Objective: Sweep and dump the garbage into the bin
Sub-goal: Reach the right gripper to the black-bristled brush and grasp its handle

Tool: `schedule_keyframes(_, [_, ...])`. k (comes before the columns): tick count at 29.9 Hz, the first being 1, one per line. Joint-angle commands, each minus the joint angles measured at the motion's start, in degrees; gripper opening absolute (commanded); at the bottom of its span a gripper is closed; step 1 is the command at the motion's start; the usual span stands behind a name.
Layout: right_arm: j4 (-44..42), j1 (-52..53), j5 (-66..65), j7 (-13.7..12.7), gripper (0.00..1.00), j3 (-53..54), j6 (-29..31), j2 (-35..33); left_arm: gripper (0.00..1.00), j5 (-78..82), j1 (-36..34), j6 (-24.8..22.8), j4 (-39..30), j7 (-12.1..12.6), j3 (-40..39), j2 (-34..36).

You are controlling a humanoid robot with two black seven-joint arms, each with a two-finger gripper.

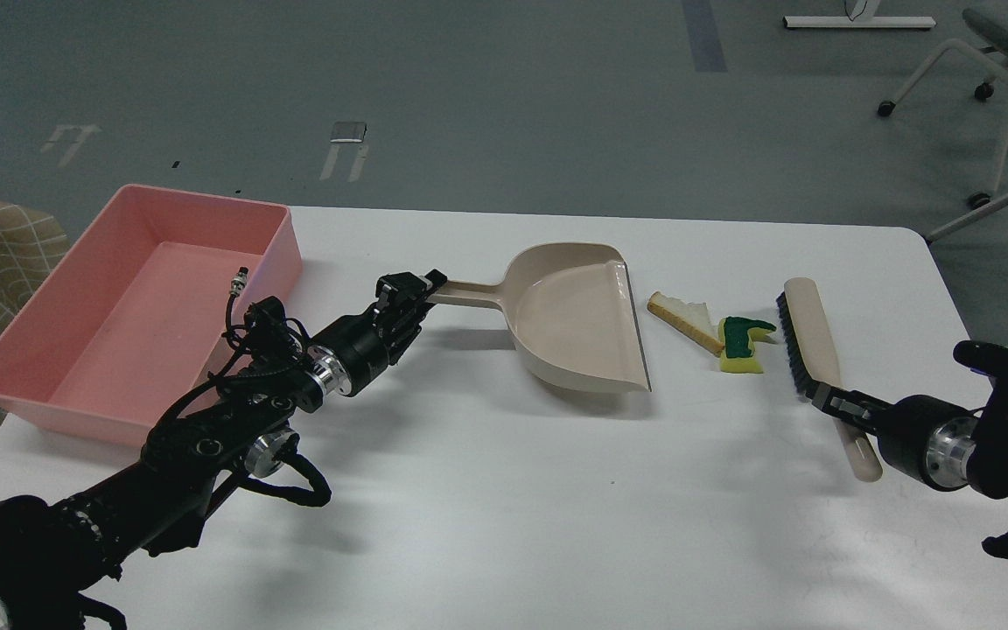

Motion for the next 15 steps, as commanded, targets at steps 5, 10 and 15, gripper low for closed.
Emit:
schedule_keyframes(5, [-2.62, 4.65, 0.55, 0.08, 0.00, -3.41, -0.01, 1.45, 0.00, 2.54, 0.45, 2.46, 0.00, 0.00, 0.39, -0.08])
schedule_keyframes(10, [-2.89, 5.98, 0.55, 0.08, 0.00, -4.39, -0.01, 1.45, 0.00, 2.90, 0.46, 5.18, 0.00, 0.00, 3.45, -0.52])
schedule_keyframes(15, [-3.24, 5.89, 0.64, 1.23, 0.00, -4.48, -0.01, 1.01, 0.00, 2.90, 0.46, 6.95, 0.00, 0.00, 5.75, -0.61])
